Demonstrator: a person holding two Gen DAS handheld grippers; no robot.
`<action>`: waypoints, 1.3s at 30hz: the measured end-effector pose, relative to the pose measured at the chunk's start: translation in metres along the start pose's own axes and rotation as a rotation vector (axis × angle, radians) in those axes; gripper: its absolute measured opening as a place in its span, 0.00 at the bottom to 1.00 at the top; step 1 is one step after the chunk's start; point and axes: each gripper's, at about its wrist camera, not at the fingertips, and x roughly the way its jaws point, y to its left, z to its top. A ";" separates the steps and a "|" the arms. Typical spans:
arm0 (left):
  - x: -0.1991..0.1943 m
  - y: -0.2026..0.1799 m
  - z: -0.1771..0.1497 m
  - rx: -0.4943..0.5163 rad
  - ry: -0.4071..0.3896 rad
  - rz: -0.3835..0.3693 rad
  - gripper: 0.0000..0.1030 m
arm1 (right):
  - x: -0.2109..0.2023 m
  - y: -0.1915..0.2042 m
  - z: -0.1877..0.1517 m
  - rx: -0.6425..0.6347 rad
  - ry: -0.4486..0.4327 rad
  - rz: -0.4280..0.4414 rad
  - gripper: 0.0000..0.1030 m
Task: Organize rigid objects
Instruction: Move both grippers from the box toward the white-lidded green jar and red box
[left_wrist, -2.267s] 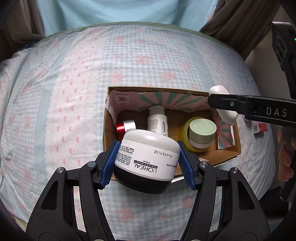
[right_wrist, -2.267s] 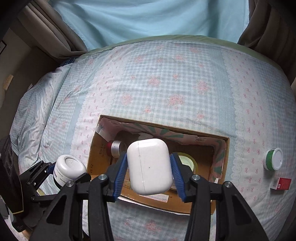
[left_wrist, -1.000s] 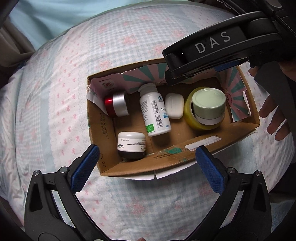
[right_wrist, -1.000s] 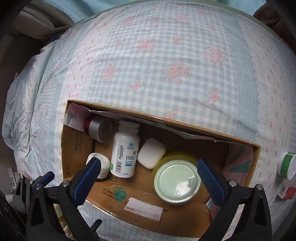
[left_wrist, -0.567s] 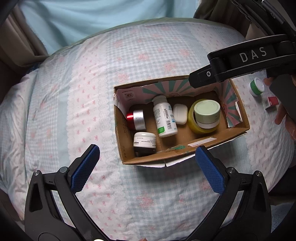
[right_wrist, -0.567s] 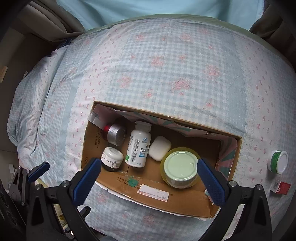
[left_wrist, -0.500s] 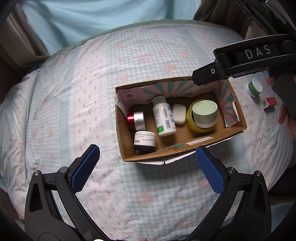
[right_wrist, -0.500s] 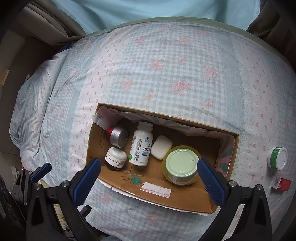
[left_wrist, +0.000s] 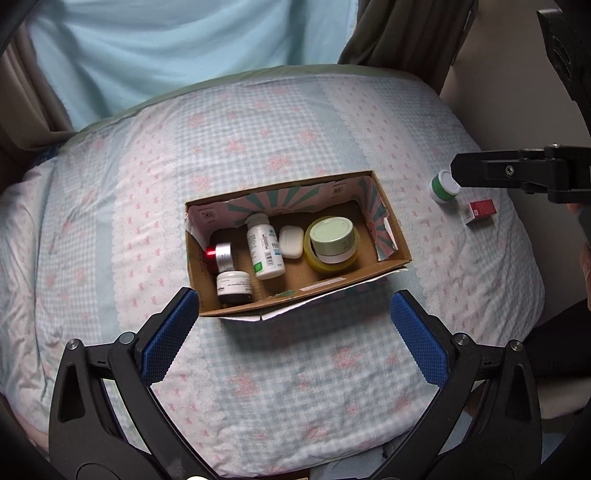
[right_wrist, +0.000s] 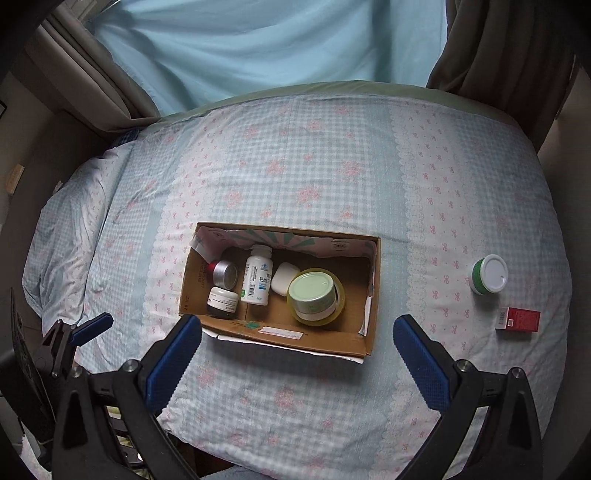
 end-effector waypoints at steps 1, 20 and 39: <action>-0.002 -0.008 0.004 0.008 -0.007 -0.016 1.00 | -0.010 -0.008 -0.006 0.020 -0.012 -0.009 1.00; 0.069 -0.218 0.114 0.279 -0.008 -0.156 1.00 | -0.097 -0.258 -0.130 0.615 -0.172 -0.166 1.00; 0.281 -0.330 0.136 0.491 0.174 -0.132 0.94 | 0.052 -0.399 -0.131 1.238 -0.103 -0.130 1.00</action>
